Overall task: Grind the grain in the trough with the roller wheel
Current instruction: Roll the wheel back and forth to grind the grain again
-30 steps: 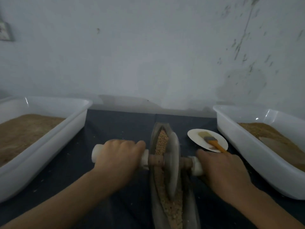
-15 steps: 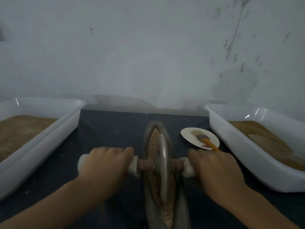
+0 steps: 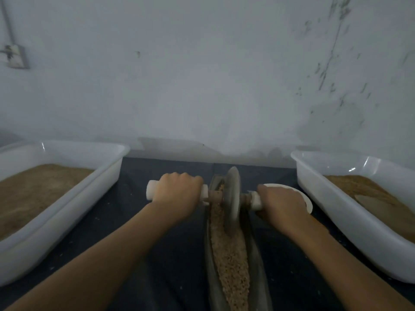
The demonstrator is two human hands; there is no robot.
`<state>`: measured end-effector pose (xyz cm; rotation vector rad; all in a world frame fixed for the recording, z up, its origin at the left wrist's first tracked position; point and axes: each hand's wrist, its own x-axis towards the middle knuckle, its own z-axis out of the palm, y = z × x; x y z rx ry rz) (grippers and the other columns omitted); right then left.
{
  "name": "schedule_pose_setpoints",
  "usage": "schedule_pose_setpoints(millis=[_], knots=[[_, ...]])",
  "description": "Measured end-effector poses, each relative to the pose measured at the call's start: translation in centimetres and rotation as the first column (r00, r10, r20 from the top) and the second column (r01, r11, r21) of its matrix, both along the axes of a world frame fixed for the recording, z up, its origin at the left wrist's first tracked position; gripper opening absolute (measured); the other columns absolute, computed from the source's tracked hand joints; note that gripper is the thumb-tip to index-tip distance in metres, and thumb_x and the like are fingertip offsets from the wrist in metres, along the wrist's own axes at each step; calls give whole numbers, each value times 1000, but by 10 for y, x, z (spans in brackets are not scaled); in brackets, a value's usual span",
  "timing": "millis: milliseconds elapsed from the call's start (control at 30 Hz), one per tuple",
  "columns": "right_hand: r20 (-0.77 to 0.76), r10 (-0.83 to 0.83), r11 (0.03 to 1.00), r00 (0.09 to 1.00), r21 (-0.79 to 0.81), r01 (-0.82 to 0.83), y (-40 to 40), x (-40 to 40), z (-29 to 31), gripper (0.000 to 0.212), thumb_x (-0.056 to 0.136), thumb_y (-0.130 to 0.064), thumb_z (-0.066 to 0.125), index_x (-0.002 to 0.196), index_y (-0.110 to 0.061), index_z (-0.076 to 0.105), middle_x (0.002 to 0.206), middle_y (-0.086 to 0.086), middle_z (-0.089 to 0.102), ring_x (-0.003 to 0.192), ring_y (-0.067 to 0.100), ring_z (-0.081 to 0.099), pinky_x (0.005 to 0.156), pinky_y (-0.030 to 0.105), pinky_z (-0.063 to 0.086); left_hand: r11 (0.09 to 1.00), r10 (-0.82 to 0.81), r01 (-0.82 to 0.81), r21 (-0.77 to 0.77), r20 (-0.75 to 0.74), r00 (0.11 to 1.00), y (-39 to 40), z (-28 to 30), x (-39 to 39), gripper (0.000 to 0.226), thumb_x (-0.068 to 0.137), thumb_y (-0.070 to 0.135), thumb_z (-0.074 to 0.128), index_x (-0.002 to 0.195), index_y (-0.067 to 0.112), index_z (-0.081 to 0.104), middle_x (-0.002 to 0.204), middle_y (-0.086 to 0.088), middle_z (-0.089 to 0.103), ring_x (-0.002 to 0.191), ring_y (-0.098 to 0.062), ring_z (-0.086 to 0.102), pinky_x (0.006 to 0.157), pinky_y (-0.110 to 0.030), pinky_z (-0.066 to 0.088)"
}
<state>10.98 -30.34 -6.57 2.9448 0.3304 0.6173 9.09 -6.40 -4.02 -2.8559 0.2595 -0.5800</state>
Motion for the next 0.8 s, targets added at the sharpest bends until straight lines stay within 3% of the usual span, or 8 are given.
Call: schedule_pose_setpoints(millis=[100, 200, 233, 333, 400, 500, 567, 800], knots=[[18, 46, 999, 999, -14, -46, -2, -15, -2, 22, 81, -43, 62, 87, -32, 44, 74, -9, 52, 71, 13, 55, 59, 31, 45, 1000, -13, 13, 0, -13, 1000, -1, 0, -17, 19, 85, 27, 61, 94, 24, 43, 96, 2, 62, 85, -22, 61, 64, -34, 36], [16, 139, 990, 990, -27, -138, -13, -64, -6, 41, 69, -46, 73, 77, -39, 34, 62, -13, 36, 61, 5, 42, 47, 17, 23, 998, -61, 61, 0, -51, 997, 2, -2, -59, 26, 84, 29, 62, 94, 28, 38, 95, 6, 60, 81, -18, 58, 65, -32, 34], [-42, 147, 989, 988, -28, -148, -15, -80, -5, 43, 68, -47, 73, 76, -40, 31, 64, -14, 39, 62, 4, 43, 48, 18, 29, 996, -92, 92, -6, -58, 994, 5, -4, -76, 30, 81, 32, 64, 92, 30, 36, 92, 7, 59, 78, -16, 56, 64, -31, 33], [-472, 29, 1000, 881, 9, -28, -21, -103, 7, 28, 81, -48, 61, 89, -46, 34, 83, -19, 42, 87, 3, 48, 87, 31, 45, 959, -283, 283, 21, 4, 959, 12, -1, -117, 50, 42, 39, 82, 74, 31, 45, 61, 9, 54, 50, -12, 51, 50, -26, 30], [-563, -37, 999, 825, -38, 19, -19, -110, 14, 30, 83, -49, 60, 100, -47, 36, 81, -21, 36, 93, 3, 49, 92, 31, 42, 952, -305, 305, 9, -23, 952, 14, 3, -123, 55, 27, 39, 84, 67, 31, 48, 52, 10, 48, 41, -10, 46, 45, -25, 27], [-261, 47, 992, 964, -102, -76, -16, -107, 6, 33, 75, -53, 62, 84, -41, 33, 77, -16, 48, 78, 3, 56, 65, 25, 44, 988, -157, 155, -24, -91, 983, 9, -3, -95, 40, 72, 42, 70, 86, 36, 33, 79, 11, 50, 67, -11, 49, 63, -30, 36], [-49, 102, 989, 994, -106, -107, -13, -85, 2, 38, 69, -49, 70, 77, -38, 34, 66, -11, 46, 61, 6, 51, 48, 22, 31, 995, -78, 74, -67, -60, 995, 9, -11, -63, 32, 81, 38, 62, 85, 35, 31, 82, 9, 51, 71, -13, 47, 66, -32, 37], [20, 6, 995, 1000, -95, -5, 4, -5, 10, 22, 81, -44, 60, 89, -29, 46, 82, -6, 60, 73, 19, 58, 57, 31, 37, 999, 4, -4, -36, -1, 1000, 1, -6, -3, 17, 84, 31, 61, 94, 27, 47, 95, 2, 64, 85, -23, 61, 66, -34, 39]])
